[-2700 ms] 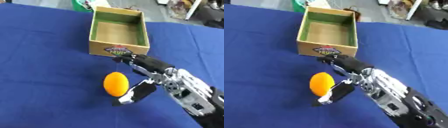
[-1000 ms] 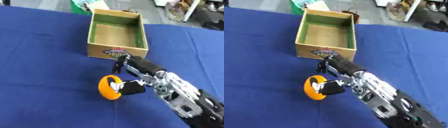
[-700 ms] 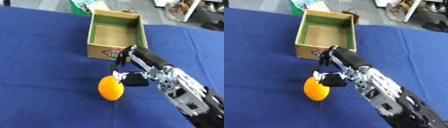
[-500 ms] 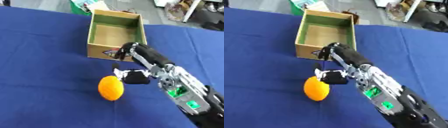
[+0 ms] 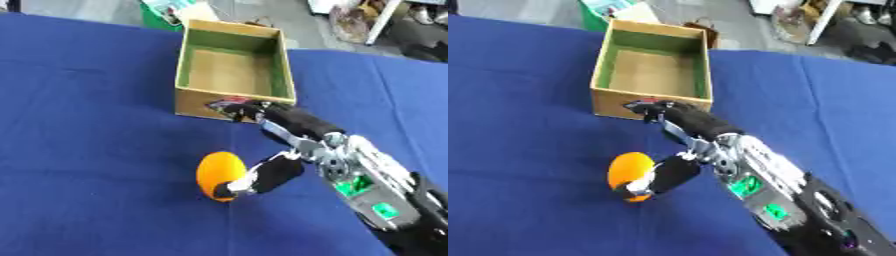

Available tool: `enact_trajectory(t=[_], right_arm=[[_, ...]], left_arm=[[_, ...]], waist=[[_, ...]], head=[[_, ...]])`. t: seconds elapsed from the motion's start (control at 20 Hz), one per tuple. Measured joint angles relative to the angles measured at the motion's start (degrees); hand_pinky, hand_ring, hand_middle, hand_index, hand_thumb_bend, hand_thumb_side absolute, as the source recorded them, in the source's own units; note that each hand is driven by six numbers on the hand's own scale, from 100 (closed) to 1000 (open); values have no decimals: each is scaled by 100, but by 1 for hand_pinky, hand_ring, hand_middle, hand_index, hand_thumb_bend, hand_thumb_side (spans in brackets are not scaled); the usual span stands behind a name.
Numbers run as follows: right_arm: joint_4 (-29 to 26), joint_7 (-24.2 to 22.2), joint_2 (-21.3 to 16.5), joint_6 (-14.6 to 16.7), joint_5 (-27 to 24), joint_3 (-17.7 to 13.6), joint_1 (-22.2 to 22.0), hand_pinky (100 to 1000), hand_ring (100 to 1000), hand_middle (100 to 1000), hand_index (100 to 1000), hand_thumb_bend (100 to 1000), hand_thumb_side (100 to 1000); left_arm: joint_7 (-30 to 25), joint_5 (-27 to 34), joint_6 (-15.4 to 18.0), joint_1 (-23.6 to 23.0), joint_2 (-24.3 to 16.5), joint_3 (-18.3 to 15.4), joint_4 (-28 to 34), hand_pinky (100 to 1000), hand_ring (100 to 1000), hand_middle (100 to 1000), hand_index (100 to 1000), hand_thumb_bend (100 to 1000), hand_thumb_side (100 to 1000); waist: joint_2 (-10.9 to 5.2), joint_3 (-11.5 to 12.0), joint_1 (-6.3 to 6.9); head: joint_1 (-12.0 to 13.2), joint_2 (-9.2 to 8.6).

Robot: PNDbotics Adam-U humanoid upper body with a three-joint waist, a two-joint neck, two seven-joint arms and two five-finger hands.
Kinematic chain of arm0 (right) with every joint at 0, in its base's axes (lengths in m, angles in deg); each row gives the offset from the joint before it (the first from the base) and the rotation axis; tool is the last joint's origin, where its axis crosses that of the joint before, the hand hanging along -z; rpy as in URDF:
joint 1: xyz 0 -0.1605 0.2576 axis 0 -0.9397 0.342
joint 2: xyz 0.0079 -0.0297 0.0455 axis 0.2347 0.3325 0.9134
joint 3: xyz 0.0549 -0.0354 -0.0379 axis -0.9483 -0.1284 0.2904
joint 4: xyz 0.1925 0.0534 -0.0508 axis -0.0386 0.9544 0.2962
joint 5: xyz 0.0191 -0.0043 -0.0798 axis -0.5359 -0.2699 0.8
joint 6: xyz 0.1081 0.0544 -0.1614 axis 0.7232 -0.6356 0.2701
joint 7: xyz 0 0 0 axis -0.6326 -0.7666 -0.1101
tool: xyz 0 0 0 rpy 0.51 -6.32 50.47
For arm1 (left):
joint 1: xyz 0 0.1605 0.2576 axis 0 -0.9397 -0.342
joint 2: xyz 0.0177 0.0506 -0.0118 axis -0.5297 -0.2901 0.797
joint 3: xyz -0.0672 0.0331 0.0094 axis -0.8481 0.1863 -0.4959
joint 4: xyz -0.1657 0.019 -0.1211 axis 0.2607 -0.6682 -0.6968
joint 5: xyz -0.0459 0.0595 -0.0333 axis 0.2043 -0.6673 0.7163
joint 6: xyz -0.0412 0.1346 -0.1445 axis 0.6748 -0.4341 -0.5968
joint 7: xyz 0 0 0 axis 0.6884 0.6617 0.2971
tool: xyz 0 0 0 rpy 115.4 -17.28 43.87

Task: Pick up objects on the table and place them in the box.

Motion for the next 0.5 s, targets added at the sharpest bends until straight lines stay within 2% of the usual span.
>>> enact_trajectory(t=[0.2, 0.5], right_arm=[[285, -51, 76, 66, 146, 81, 25, 923, 1000, 796, 980, 767, 484], [942, 49, 269, 188, 386, 262, 107, 909, 1000, 755, 943, 743, 470]], left_arm=[[-7, 0, -6, 2, 0, 0, 0, 479, 467, 446, 699, 100, 833], [-15, 0, -11, 4, 2, 0, 0, 479, 467, 446, 699, 100, 834]], waist=[[1, 4, 0], [2, 36, -2]], head=[[-4, -5], [-27, -8]])
